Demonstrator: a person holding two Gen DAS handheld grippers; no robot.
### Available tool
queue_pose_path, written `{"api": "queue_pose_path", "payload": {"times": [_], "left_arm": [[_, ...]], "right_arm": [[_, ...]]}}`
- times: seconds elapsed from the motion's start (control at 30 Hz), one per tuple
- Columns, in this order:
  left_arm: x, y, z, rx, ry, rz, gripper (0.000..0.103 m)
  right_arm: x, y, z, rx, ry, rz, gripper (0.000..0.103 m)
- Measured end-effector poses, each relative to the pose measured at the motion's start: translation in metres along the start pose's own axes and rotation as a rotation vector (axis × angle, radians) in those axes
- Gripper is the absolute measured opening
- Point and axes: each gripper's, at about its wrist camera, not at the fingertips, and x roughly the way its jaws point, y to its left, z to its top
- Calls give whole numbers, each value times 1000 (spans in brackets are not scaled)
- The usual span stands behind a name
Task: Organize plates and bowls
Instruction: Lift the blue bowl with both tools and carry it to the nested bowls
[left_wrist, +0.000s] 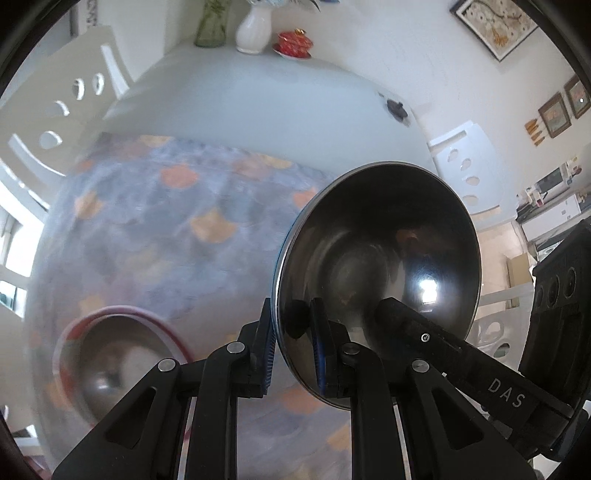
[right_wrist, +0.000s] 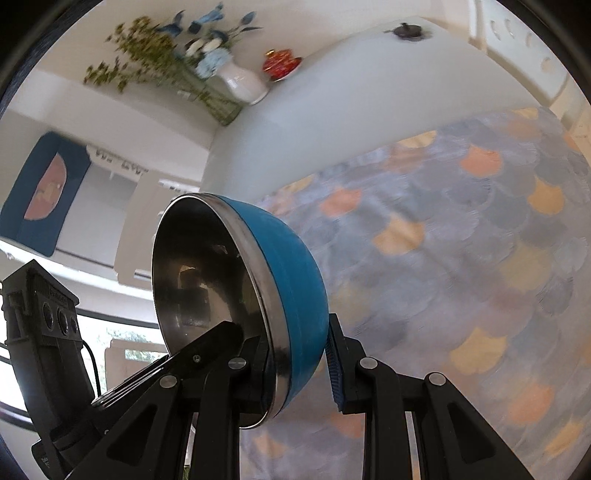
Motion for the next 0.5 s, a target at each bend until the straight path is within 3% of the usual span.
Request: {"api": "queue_pose_path", "payload": {"times": [0.17,0.5], "left_arm": [[-32,35,-3,-17,-47,-2,14],[-62,98,-17,-40,-51,20,14]], "right_arm": [[6,47,-16,-41,6,12,23],[36,110,-52,-87,62,-3,23]]}}
